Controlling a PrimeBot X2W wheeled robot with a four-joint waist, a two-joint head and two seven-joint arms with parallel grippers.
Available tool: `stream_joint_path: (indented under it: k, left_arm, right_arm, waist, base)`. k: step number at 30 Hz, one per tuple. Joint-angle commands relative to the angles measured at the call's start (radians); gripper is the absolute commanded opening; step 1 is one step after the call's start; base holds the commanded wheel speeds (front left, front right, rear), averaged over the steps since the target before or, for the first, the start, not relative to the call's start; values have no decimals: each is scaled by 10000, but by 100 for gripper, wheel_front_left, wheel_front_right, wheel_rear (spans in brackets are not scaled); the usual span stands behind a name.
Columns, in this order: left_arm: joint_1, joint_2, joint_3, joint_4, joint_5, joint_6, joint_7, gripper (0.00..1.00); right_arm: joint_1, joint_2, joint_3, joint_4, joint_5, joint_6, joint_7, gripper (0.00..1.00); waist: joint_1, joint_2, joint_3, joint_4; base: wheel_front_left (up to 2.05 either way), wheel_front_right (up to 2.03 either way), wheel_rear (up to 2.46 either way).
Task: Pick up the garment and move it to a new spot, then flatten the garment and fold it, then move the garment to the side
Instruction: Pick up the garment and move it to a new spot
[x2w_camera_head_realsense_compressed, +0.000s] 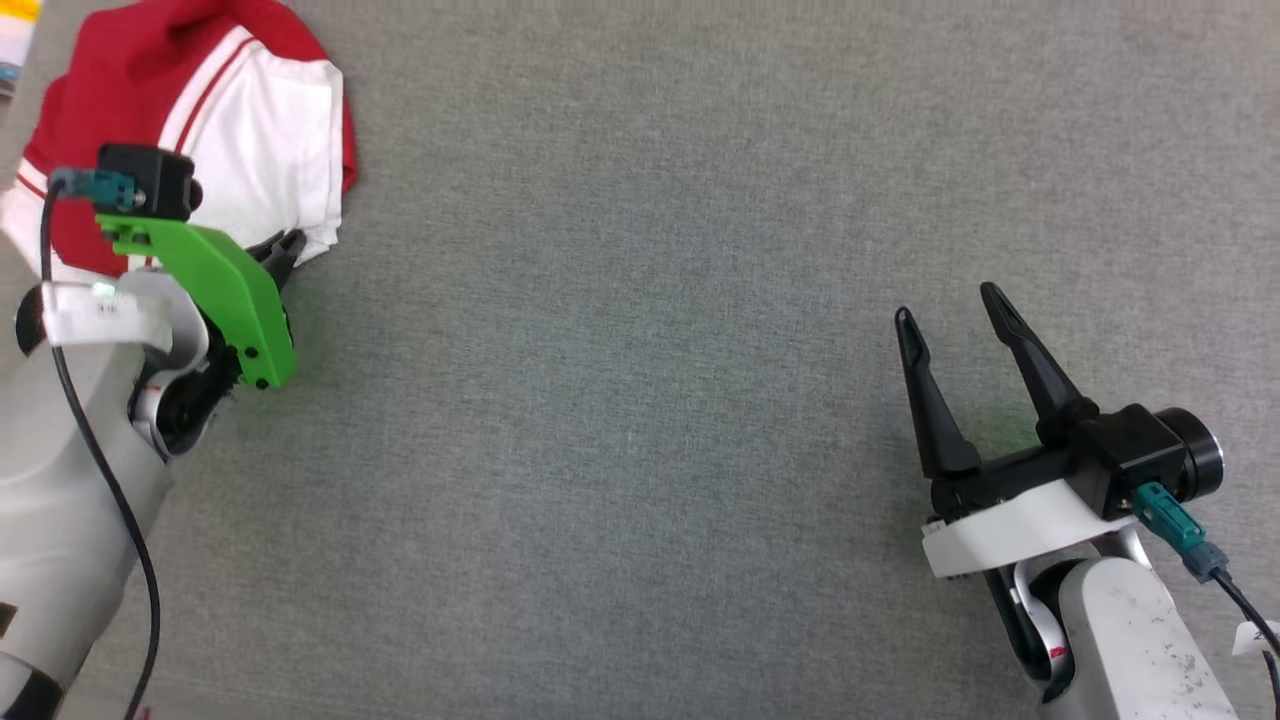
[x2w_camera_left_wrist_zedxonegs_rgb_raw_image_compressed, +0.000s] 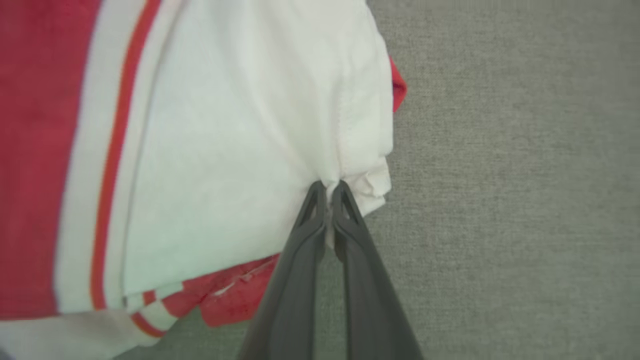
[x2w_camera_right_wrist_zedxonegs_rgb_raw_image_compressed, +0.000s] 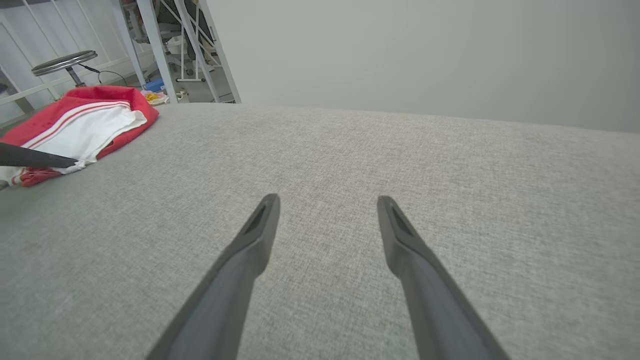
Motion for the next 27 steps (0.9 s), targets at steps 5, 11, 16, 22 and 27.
stream_joint_path:
  k: [5,11,16,22,27]
  left_arm:
    - [304,129,163,-333,-234,-26,-1937,0]
    - [198,274,421,-985,57,48,-3253,0]
    - [36,381,294,-2159,447,448,-3284,0]
    - [59,106,-106,-3627,663,989,-2696,0]
    - [30,-678,-427,-4488,607,1090,-2545,0]
  right_arm:
    - [373,42,-158,161,113,-7,-91,100]
    - [705,117,-399,281,245,-7,-91,100]
    - [916,190,-553,321,367,-7,-91,100]
    - [1109,241,-810,334,440,-7,-91,100]
    - [1198,257,-1106,311,501,-7,-91,100]
  waist:
    - [-1,0,-1359,147]
    - [-1,0,-2328,155]
    - [-1,0,-2926,8]
    - [-1,0,-3417,-422]
    - [-1,0,-3667,-892]
  base:
    - [0,0,0]
    - [0,0,0]
    - [0,0,0]
    - [0,0,0]
    - [0,0,0]
